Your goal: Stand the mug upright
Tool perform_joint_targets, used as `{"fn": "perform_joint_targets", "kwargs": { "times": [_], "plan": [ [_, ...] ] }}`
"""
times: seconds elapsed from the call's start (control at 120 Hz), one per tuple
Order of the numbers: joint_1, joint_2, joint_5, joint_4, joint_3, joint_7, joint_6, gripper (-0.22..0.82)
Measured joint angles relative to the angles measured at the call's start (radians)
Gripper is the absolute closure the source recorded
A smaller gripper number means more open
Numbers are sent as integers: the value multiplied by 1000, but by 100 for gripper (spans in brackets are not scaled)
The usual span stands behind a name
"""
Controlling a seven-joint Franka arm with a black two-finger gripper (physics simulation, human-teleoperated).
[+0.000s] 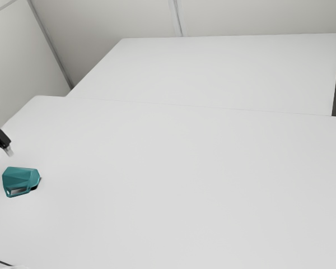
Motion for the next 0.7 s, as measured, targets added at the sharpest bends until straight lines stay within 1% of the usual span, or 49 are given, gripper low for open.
{"fn": "perform_joint_targets", "kwargs": {
  "times": [0.042,0.258,0.408,0.55,0.7],
  "plan": [
    [12,23,0,23,-3,16,-12,0],
    [96,113,-1,136,-65,88,-74,0],
    [154,180,-2,206,-131,125,-105,0],
    [197,197,-48,227,-156,153,-139,0],
    [224,203,-81,227,-168,176,-165,0]
  ]
}}
